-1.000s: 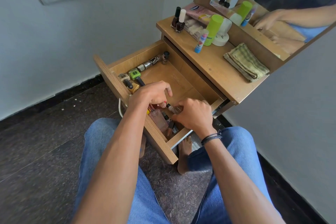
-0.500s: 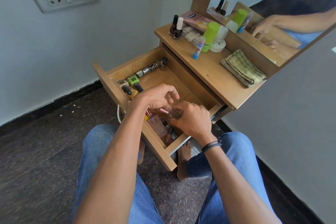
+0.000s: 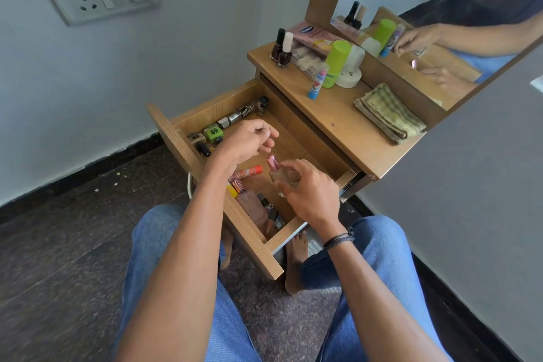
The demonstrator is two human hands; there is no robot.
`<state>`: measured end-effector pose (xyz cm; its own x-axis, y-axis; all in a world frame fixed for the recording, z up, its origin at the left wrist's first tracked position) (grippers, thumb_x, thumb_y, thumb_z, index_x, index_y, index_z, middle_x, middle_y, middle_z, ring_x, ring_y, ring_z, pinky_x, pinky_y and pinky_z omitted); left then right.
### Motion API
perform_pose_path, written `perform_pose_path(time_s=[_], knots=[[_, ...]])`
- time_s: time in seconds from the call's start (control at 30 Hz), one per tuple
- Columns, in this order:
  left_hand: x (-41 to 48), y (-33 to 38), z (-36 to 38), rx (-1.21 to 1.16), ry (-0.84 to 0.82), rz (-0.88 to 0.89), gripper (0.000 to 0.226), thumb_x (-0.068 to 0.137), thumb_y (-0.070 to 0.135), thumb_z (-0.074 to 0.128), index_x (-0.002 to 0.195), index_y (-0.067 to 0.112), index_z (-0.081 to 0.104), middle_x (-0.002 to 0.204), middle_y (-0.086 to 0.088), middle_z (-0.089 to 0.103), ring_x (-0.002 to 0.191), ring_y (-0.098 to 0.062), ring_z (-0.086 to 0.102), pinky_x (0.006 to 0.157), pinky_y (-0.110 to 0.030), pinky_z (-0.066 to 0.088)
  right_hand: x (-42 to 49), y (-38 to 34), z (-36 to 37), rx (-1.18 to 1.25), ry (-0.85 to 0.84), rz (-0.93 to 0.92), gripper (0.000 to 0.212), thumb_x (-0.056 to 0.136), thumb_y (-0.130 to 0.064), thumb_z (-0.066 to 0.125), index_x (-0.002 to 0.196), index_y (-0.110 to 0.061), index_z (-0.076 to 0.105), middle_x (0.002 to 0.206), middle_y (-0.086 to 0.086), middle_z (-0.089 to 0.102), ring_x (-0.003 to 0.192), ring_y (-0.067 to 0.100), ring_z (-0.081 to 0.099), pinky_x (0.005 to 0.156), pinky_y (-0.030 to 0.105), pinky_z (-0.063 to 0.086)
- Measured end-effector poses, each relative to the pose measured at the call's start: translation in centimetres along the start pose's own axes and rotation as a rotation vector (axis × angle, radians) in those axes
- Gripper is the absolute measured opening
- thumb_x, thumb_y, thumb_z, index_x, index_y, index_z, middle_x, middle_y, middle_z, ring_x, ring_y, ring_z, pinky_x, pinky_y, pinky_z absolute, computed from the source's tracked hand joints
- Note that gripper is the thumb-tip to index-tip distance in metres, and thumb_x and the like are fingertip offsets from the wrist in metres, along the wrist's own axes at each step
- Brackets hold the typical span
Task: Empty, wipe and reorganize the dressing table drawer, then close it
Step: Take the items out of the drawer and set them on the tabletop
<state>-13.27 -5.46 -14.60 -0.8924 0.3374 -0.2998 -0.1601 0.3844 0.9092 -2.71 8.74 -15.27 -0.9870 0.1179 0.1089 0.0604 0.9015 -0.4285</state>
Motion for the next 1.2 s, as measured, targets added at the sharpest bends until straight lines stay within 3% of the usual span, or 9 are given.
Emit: perform_pose_path(time_s=[0.1, 0.23, 0.3, 0.47, 0.6, 0.77, 1.03, 1.13, 1.2], knots=[[0.4, -0.5, -0.5, -0.019, 0.064, -0.038, 0.024, 0.105, 0.018, 0.048, 0.098, 0.023, 0.07, 0.094, 0.0, 0.072, 0.09, -0.013, 0.071, 0.088, -0.038, 0.057, -0.2, 0.2, -0.3, 0.059, 0.061, 0.034, 0.036, 0.086, -0.039, 0.076, 0.119, -0.038, 0.062, 0.109, -0.018, 0.069, 0.091, 0.009, 0.069, 0.077, 0.037, 0.059], [0.5, -1.4, 0.1, 0.248, 0.055, -0.069, 0.013, 0.095, 0.016, 0.065, 0.091, 0.027, 0.069, 0.1, 0.005, 0.07, 0.097, -0.015, 0.066, 0.089, -0.039, 0.052, -0.5, 0.3, -1.0, 0.203, 0.155, 0.091, 0.038, 0.087, -0.036, 0.077, 0.122, -0.035, 0.061, 0.112, -0.022, 0.066, 0.09, -0.006, 0.065, 0.076, 0.034, 0.06], [0.4, -1.9, 1.1, 0.382, -0.034, -0.092, 0.02, 0.092, 0.011, 0.066, 0.093, 0.031, 0.069, 0.105, 0.007, 0.069, 0.1, -0.014, 0.063, 0.093, -0.043, 0.051, -0.5, 0.3, -1.7, 0.337, 0.195, 0.116, 0.042, 0.087, -0.033, 0.078, 0.125, -0.036, 0.059, 0.116, -0.02, 0.066, 0.091, -0.01, 0.064, 0.079, 0.034, 0.061], [0.2, -3.1, 2.4, 0.574, -0.24, -0.169, 0.035, 0.081, 0.007, 0.078, 0.104, 0.03, 0.065, 0.111, 0.006, 0.066, 0.095, -0.01, 0.063, 0.089, -0.035, 0.055, 0.7, 0.2, -5.3, 0.555, 0.345, 0.135, 0.048, 0.086, -0.02, 0.081, 0.129, -0.026, 0.06, 0.115, -0.01, 0.067, 0.096, -0.001, 0.07, 0.08, 0.04, 0.062], [0.4, -3.3, 2.1, 0.634, -0.18, -0.151, 0.036, 0.083, -0.006, 0.07, 0.097, 0.027, 0.065, 0.099, 0.007, 0.069, 0.08, -0.001, 0.063, 0.078, -0.031, 0.056, 3.2, -0.5, -9.1, 0.565, 0.495, 0.073, 0.05, 0.086, -0.018, 0.082, 0.128, -0.029, 0.057, 0.115, -0.006, 0.068, 0.093, 0.006, 0.072, 0.077, 0.04, 0.062], [0.6, -3.0, 2.0, 0.662, -0.11, -0.112, 0.035, 0.084, -0.003, 0.069, 0.087, 0.031, 0.061, 0.09, 0.012, 0.063, 0.08, -0.002, 0.059, 0.072, -0.031, 0.048, 6.7, 0.6, -11.5, 0.506, 0.621, 0.115, 0.048, 0.086, -0.02, 0.08, 0.131, -0.014, 0.062, 0.119, -0.003, 0.069, 0.093, 0.008, 0.071, 0.083, 0.04, 0.061], [1.1, -1.6, 1.3, 0.506, -0.037, -0.027, 0.037, 0.092, -0.003, 0.06, 0.095, 0.033, 0.063, 0.099, 0.008, 0.06, 0.083, -0.007, 0.056, 0.057, -0.024, 0.039, 9.7, 2.0, -10.5, 0.482, 0.56, 0.175, 0.052, 0.085, -0.024, 0.079, 0.134, -0.021, 0.062, 0.118, -0.004, 0.07, 0.098, 0.008, 0.069, 0.09, 0.041, 0.058], [1.1, -1.1, 0.7, 0.406, -0.002, 0.003, 0.038, 0.094, -0.002, 0.059, 0.094, 0.035, 0.062, 0.095, 0.011, 0.056, 0.08, -0.007, 0.056, 0.056, -0.025, 0.043, 10.2, 2.3, -10.0, 0.466, 0.537, 0.179, 0.053, 0.085, -0.024, 0.079, 0.135, -0.023, 0.06, 0.117, -0.005, 0.07, 0.099, 0.007, 0.068, 0.089, 0.039, 0.058], [0.9, -0.8, 0.5, 0.36, 0.023, 0.032, 0.035, 0.095, -0.001, 0.059, 0.094, 0.034, 0.063, 0.104, 0.006, 0.056, 0.085, -0.013, 0.06, 0.064, -0.03, 0.053, 10.4, 2.5, -9.5, 0.441, 0.509, 0.197, 0.056, 0.085, -0.022, 0.079, 0.137, -0.024, 0.058, 0.113, -0.007, 0.07, 0.097, 0.005, 0.066, 0.087, 0.034, 0.058]])
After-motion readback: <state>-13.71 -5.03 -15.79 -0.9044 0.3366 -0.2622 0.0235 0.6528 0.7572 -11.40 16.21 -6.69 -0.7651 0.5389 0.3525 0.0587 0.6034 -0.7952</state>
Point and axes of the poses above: each hand's wrist, its own x-axis towards the middle knuckle, its own z-axis out of the palm, y = z × x, the point moved 6 cm from there along x, towards the middle knuckle
